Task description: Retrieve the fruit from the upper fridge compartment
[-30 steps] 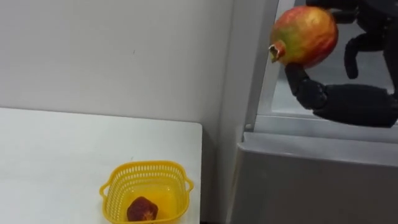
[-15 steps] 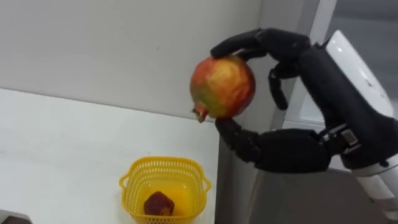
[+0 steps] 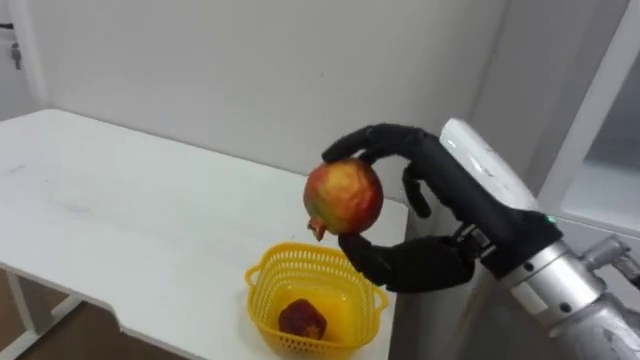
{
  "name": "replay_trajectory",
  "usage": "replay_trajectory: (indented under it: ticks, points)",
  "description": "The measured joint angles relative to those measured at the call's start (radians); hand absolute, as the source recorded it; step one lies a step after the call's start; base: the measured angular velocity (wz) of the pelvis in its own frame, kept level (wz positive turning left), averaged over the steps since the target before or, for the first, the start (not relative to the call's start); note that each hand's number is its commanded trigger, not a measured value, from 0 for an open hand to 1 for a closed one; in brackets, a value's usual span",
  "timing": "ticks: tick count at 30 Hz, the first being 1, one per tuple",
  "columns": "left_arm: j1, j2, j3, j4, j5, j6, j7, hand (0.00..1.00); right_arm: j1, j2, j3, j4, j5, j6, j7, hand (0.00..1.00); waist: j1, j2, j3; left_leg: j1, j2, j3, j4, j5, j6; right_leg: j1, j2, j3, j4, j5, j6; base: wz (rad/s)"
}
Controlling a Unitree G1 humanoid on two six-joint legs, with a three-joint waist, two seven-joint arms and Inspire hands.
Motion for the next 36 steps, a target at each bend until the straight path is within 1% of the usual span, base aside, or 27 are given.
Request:
replay_trajectory:
  ticks: [1,2,4,5,6,7,8,9,11,12,14,15,16,17,18,21,25,26,27,29,31,36]
  points:
    - [-0.003,0.005,-0.002,0.000,0.000,0.007,0.000,0.00,-0.011,0.000,0.004,0.048,-0.008,0.014,0.000,1.00,0.005,-0.011,0.0019,-0.007,-0.001,-0.007,0.010,0.000,0.000,-0.002,-0.004,-0.006,0.002,0.000,0.000,0.21]
    - [-0.005,0.008,-0.002,-0.001,0.000,0.010,-0.001,0.00,-0.021,0.000,0.004,0.090,-0.023,0.023,0.000,1.00,0.014,-0.019,0.0006,-0.021,-0.002,-0.016,0.020,0.000,0.000,-0.010,-0.005,-0.014,0.008,0.000,0.000,0.21]
    - [-0.008,0.009,-0.003,-0.001,0.000,0.014,-0.010,0.00,-0.041,0.000,0.005,0.143,-0.026,0.037,-0.001,1.00,0.027,-0.026,0.0037,-0.037,-0.005,-0.031,0.035,0.000,0.000,-0.017,-0.006,-0.030,0.016,0.000,0.001,0.22]
    - [-0.008,0.008,-0.004,-0.002,0.000,0.014,-0.019,0.00,-0.053,0.001,0.009,0.180,-0.026,0.037,-0.002,1.00,0.033,-0.027,0.0056,-0.042,-0.008,-0.032,0.045,-0.001,0.001,-0.015,-0.009,-0.033,0.016,0.000,0.001,0.19]
    - [-0.008,0.008,-0.004,-0.003,0.000,0.014,-0.020,0.00,-0.057,0.001,0.012,0.196,-0.026,0.038,-0.002,1.00,0.036,-0.032,0.0034,-0.044,-0.009,-0.033,0.047,-0.001,0.001,-0.015,-0.012,-0.035,0.016,-0.001,0.001,0.18]
    - [-0.010,0.009,-0.005,-0.003,0.000,0.014,-0.020,0.00,-0.071,0.001,0.023,0.229,-0.022,0.038,-0.003,1.00,0.043,-0.035,0.0060,-0.051,-0.011,-0.034,0.055,-0.002,0.003,-0.015,-0.014,-0.039,0.016,-0.001,0.001,0.16]
    - [-0.013,0.011,-0.011,-0.003,-0.001,0.015,-0.020,0.00,-0.094,0.001,0.042,0.269,-0.013,0.038,-0.004,1.00,0.048,-0.036,0.0123,-0.054,-0.013,-0.037,0.060,-0.003,0.005,-0.014,-0.014,-0.040,0.017,-0.003,0.004,0.14]
    - [-0.014,0.013,-0.016,-0.005,-0.001,0.016,-0.020,0.00,-0.101,0.002,0.048,0.289,-0.012,0.038,-0.004,1.00,0.052,-0.038,0.0139,-0.056,-0.014,-0.041,0.062,-0.004,0.007,-0.014,-0.013,-0.040,0.017,-0.003,0.006,0.14]
    - [-0.021,0.014,-0.028,-0.005,0.000,0.019,-0.020,0.00,-0.117,0.007,0.062,0.359,-0.010,0.038,-0.004,1.00,0.058,-0.042,0.0142,-0.074,-0.014,-0.060,0.080,-0.012,0.013,-0.016,-0.015,-0.045,0.021,-0.006,0.010,0.23]
    - [-0.025,0.014,-0.032,-0.005,0.000,0.022,-0.021,0.00,-0.123,0.007,0.067,0.379,-0.004,0.038,-0.004,1.00,0.060,-0.042,0.0142,-0.079,-0.014,-0.063,0.087,-0.015,0.015,-0.017,-0.016,-0.049,0.024,-0.007,0.012,0.21]
    - [-0.037,0.014,-0.034,-0.005,0.000,0.029,-0.020,0.00,-0.127,0.008,0.075,0.438,0.014,0.039,-0.004,1.00,0.083,-0.043,0.0135,-0.102,-0.019,-0.077,0.111,-0.019,0.019,-0.027,-0.021,-0.068,0.036,-0.008,0.013,0.17]
    - [-0.039,0.013,-0.034,-0.005,0.000,0.029,-0.020,0.00,-0.127,0.009,0.075,0.449,0.014,0.039,-0.004,1.00,0.086,-0.046,0.0120,-0.105,-0.025,-0.084,0.116,-0.020,0.019,-0.027,-0.022,-0.070,0.037,-0.008,0.013,0.19]
    - [-0.040,0.013,-0.034,-0.005,0.002,0.030,-0.020,0.00,-0.127,0.010,0.075,0.478,0.015,0.037,-0.004,1.00,0.095,-0.047,0.0120,-0.109,-0.030,-0.089,0.119,-0.020,0.021,-0.028,-0.027,-0.077,0.040,-0.010,0.016,0.12]
    - [-0.041,0.013,-0.033,-0.005,0.001,0.030,-0.020,0.00,-0.127,0.010,0.075,0.513,0.015,0.036,-0.006,1.00,0.110,-0.048,0.0118,-0.109,-0.030,-0.089,0.122,-0.022,0.024,-0.029,-0.032,-0.077,0.050,-0.015,0.023,0.11]
    - [-0.040,0.013,-0.032,-0.006,0.001,0.030,-0.020,0.00,-0.127,0.010,0.075,0.530,0.017,0.036,-0.006,1.00,0.113,-0.050,0.0116,-0.109,-0.031,-0.090,0.123,-0.023,0.025,-0.029,-0.033,-0.078,0.051,-0.016,0.025,0.07]
    - [-0.038,0.024,-0.030,-0.008,0.001,0.030,-0.020,0.00,-0.127,0.010,0.076,0.572,0.016,0.038,-0.013,1.00,0.137,-0.061,0.0115,-0.122,-0.034,-0.096,0.130,-0.023,0.027,-0.035,-0.036,-0.086,0.053,-0.016,0.025,0.08]
    - [-0.035,0.043,-0.031,-0.010,0.001,0.031,-0.016,0.00,-0.135,0.010,0.088,0.616,0.016,0.041,-0.039,1.00,0.144,-0.076,0.0165,-0.138,-0.038,-0.115,0.141,-0.023,0.027,-0.038,-0.034,-0.094,0.053,-0.016,0.025,0.15]
    - [-0.033,0.045,-0.034,-0.010,0.001,0.032,-0.016,0.00,-0.141,0.010,0.102,0.630,0.017,0.042,-0.052,1.00,0.144,-0.074,0.0197,-0.141,-0.043,-0.115,0.146,-0.023,0.027,-0.038,-0.033,-0.094,0.052,-0.016,0.025,0.12]
    - [-0.031,0.045,-0.036,-0.010,0.001,0.033,-0.016,0.00,-0.149,0.010,0.115,0.645,0.017,0.043,-0.057,1.00,0.143,-0.075,0.0193,-0.143,-0.044,-0.115,0.148,-0.023,0.027,-0.038,-0.033,-0.094,0.052,-0.016,0.025,0.05]
    - [-0.032,0.045,-0.042,-0.017,0.001,0.034,-0.016,0.00,-0.167,0.010,0.149,0.686,0.019,0.046,-0.063,1.00,0.152,-0.074,0.0212,-0.147,-0.044,-0.116,0.152,-0.024,0.028,-0.041,-0.033,-0.094,0.052,-0.016,0.025,0.00]
    - [-0.032,0.046,-0.042,-0.028,0.000,0.034,-0.016,0.00,-0.168,0.010,0.163,0.704,0.018,0.047,-0.068,1.00,0.157,-0.074,0.0215,-0.156,-0.044,-0.121,0.161,-0.026,0.030,-0.042,-0.033,-0.100,0.051,-0.016,0.025,0.03]
    - [-0.028,0.050,-0.042,-0.049,0.000,0.045,-0.016,0.00,-0.170,0.010,0.163,0.714,0.024,0.058,-0.074,1.00,0.163,-0.073,0.0219,-0.162,-0.045,-0.123,0.167,-0.028,0.033,-0.043,-0.040,-0.113,0.052,-0.017,0.026,0.04]
